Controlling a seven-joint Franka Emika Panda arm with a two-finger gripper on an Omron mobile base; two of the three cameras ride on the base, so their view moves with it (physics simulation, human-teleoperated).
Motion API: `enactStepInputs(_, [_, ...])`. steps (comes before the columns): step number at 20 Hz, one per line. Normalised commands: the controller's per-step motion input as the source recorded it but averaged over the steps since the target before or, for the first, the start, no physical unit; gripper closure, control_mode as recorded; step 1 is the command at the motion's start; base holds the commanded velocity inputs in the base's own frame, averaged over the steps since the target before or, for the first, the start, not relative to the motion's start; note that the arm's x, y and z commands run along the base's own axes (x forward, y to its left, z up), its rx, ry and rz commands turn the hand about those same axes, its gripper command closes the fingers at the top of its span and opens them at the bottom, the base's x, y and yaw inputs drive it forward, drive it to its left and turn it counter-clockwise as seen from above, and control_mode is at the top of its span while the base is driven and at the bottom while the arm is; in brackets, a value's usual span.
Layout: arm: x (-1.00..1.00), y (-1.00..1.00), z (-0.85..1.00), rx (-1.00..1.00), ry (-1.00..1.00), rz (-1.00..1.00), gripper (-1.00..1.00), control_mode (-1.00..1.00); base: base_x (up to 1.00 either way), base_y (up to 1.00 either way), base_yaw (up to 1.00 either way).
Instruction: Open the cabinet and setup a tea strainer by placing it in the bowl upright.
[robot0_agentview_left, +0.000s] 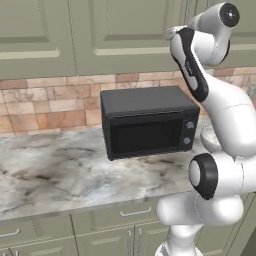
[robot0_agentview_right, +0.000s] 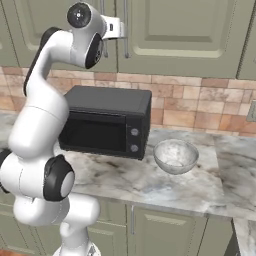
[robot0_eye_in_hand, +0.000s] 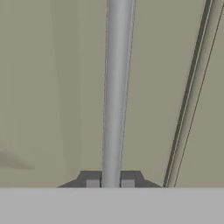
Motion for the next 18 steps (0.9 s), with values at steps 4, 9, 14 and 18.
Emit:
enactStepInputs(4, [-0.5, 0.0, 0.32, 0.0, 0.0, -0.14, 1.0, -1.0, 0.0, 0.0, 0.0])
enactStepInputs(9, [-0.71, 0.04, 0.29, 0.0, 0.0, -0.21, 1.0, -1.0, 0.0, 0.0, 0.0])
enactStepInputs(14, [-0.94, 0.16, 0.17, 0.0, 0.0, -0.26, 1.0, -1.0, 0.0, 0.0, 0.0])
enactStepInputs(18, [-1.0, 0.22, 0.01, 0.0, 0.0, -0.29, 1.0, -1.0, 0.0, 0.0, 0.0])
